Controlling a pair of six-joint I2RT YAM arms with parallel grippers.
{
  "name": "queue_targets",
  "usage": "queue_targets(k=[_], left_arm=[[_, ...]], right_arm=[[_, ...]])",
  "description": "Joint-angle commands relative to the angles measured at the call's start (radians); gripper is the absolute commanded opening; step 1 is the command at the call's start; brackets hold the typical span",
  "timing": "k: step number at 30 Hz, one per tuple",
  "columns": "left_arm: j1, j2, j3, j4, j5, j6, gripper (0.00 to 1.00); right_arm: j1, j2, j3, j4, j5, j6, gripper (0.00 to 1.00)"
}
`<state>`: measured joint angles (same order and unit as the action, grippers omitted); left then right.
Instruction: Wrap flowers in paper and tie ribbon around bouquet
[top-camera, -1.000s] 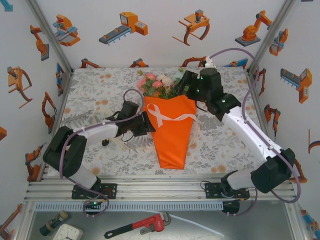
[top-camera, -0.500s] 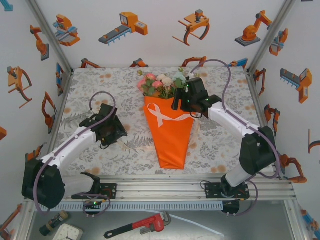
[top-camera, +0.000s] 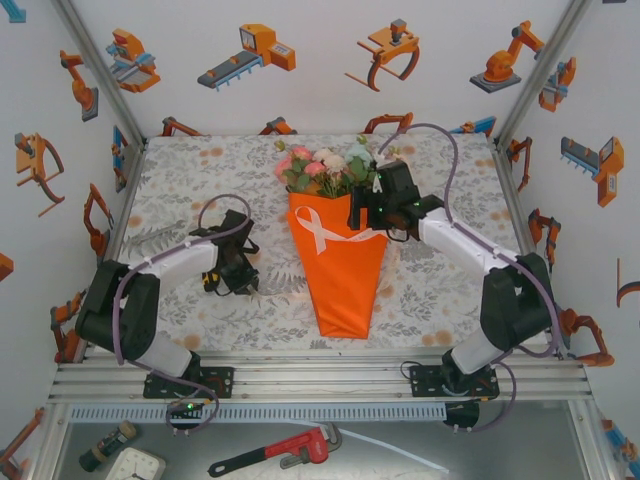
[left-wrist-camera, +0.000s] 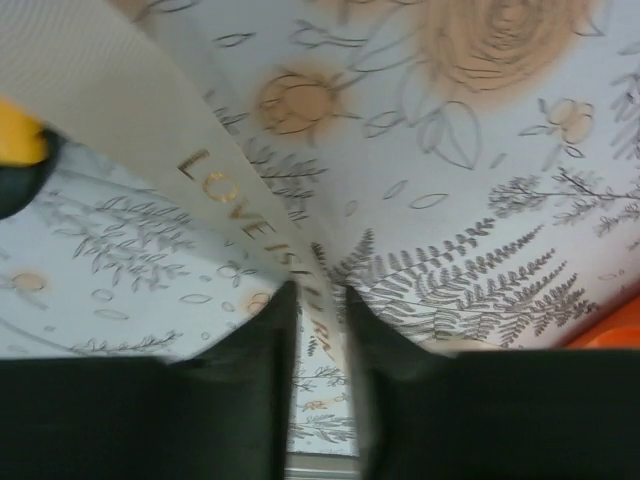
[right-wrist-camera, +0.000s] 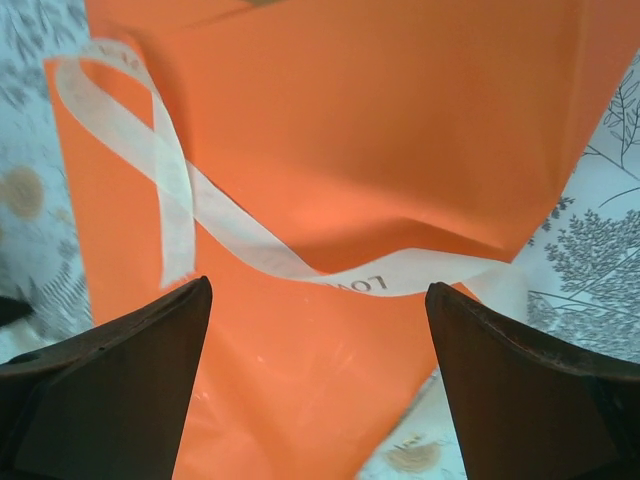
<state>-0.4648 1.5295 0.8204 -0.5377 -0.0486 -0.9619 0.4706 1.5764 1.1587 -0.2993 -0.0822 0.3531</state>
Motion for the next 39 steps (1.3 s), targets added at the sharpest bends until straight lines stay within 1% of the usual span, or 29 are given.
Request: queue_targets(k=[1, 2, 3, 5, 8, 11, 13, 14, 15, 17, 19, 22, 25, 26, 28, 31, 33, 35, 37, 39], left_arm=[[-0.008, 0.053, 0.013, 0.056, 0.026, -0.018, 0.10], [-0.005, 0.064, 0.022, 0.059, 0.026, -0.020, 0.04], [-0.004, 0.073, 0.033, 0.059, 0.025, -0.019, 0.00], [-0.002, 0.090, 0.059, 0.052, 0.020, -0.016, 0.00], [0.001, 0.108, 0.082, 0.056, 0.018, -0.010, 0.00], [0.003, 0.123, 0.102, 0.053, 0.017, 0.002, 0.00], [0.007, 0.133, 0.113, 0.052, 0.012, 0.012, 0.00], [0.009, 0.137, 0.117, 0.051, 0.006, 0.014, 0.00], [0.012, 0.143, 0.121, 0.055, 0.002, 0.017, 0.00], [0.021, 0.154, 0.132, 0.066, 0.013, 0.024, 0.00], [0.026, 0.164, 0.151, 0.075, 0.025, 0.033, 0.00], [0.028, 0.176, 0.180, 0.073, 0.029, 0.037, 0.00], [0.032, 0.185, 0.196, 0.074, 0.039, 0.039, 0.00], [0.035, 0.188, 0.201, 0.075, 0.045, 0.041, 0.00], [0.034, 0.192, 0.204, 0.076, 0.049, 0.041, 0.00], [0.034, 0.195, 0.211, 0.074, 0.050, 0.041, 0.00], [0.034, 0.195, 0.215, 0.073, 0.049, 0.041, 0.00], [0.036, 0.198, 0.217, 0.073, 0.049, 0.039, 0.00], [0.036, 0.205, 0.224, 0.074, 0.047, 0.037, 0.00], [0.041, 0.217, 0.233, 0.079, 0.052, 0.035, 0.00]], right_arm=[[0.005, 0.044, 0.049, -0.051, -0.119, -0.227, 0.79], [0.005, 0.057, 0.058, -0.074, -0.114, -0.272, 0.78], [0.005, 0.063, 0.061, -0.095, -0.093, -0.317, 0.78], [0.005, 0.058, 0.048, -0.110, 0.000, -0.414, 0.79], [0.005, 0.052, 0.039, -0.129, 0.084, -0.525, 0.83], [0.002, 0.059, 0.035, -0.138, 0.110, -0.599, 0.86], [-0.004, 0.065, 0.040, -0.138, 0.129, -0.602, 0.86], [-0.015, 0.068, 0.042, -0.136, 0.127, -0.584, 0.87], [-0.035, 0.065, 0.045, -0.141, 0.099, -0.554, 0.86], [-0.074, 0.043, 0.032, -0.155, 0.012, -0.488, 0.83], [-0.110, -0.012, -0.039, -0.125, -0.063, -0.415, 0.80], [-0.150, -0.107, -0.196, -0.018, -0.052, -0.310, 0.78], [-0.201, -0.159, -0.335, 0.110, -0.058, -0.220, 0.77], [-0.219, -0.154, -0.364, 0.153, -0.064, -0.185, 0.76], [-0.250, -0.109, -0.348, 0.150, -0.094, -0.141, 0.74], [-0.250, -0.030, -0.301, 0.154, -0.088, -0.100, 0.68], [-0.250, 0.022, -0.284, 0.190, -0.123, -0.066, 0.64], [-0.250, 0.061, -0.276, 0.221, -0.120, -0.044, 0.61], [-0.250, 0.083, -0.274, 0.257, -0.119, -0.045, 0.55], [-0.250, 0.093, -0.271, 0.286, -0.126, -0.051, 0.44]])
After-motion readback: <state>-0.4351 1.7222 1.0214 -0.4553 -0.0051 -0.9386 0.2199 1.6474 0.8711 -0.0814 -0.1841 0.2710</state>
